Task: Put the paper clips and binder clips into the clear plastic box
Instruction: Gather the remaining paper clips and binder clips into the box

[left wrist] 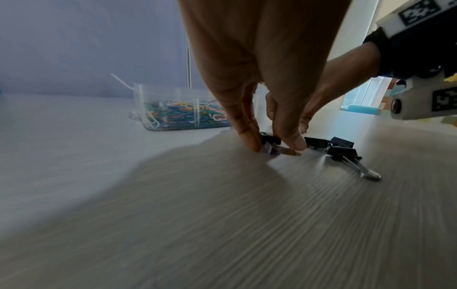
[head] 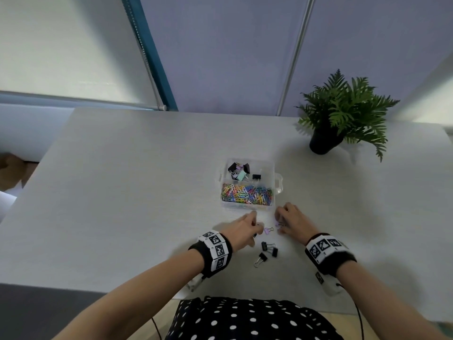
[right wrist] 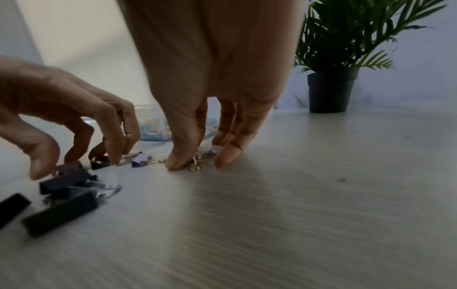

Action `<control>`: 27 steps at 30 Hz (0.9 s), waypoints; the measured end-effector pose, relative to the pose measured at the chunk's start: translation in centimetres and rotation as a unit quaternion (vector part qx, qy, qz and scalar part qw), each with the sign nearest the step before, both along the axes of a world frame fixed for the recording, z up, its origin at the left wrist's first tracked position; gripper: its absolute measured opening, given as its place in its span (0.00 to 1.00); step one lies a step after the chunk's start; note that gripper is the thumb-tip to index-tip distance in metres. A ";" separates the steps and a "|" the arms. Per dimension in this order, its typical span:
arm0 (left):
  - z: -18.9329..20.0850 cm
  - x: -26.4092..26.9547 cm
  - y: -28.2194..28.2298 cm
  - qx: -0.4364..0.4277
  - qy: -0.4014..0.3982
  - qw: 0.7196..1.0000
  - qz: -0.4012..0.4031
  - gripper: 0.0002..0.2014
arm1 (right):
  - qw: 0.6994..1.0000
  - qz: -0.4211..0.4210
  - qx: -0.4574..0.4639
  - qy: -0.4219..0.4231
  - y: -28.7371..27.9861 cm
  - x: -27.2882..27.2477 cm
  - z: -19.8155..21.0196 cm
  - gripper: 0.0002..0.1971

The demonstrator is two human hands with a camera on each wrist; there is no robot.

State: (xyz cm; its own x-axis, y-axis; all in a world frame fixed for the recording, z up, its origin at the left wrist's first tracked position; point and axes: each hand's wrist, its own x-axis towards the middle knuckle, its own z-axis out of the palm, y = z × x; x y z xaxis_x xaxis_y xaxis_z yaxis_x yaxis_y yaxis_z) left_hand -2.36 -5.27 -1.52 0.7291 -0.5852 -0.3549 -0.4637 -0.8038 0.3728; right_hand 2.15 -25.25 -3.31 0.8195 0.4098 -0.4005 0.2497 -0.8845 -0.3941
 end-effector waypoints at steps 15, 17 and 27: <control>0.0 -0.6 0.5 0.048 0.031 0.998 0.038 0.18 | 1.000 -0.022 0.006 -0.003 0.2 -1.4 0.0 0.08; 0.1 -0.5 0.4 0.067 0.036 0.996 0.044 0.23 | 0.999 -0.005 -0.035 -0.010 0.6 -1.6 0.2 0.07; -1.1 -0.7 0.4 0.081 0.030 0.991 0.098 0.28 | 0.995 0.027 -0.085 -0.037 1.2 -2.1 0.0 0.11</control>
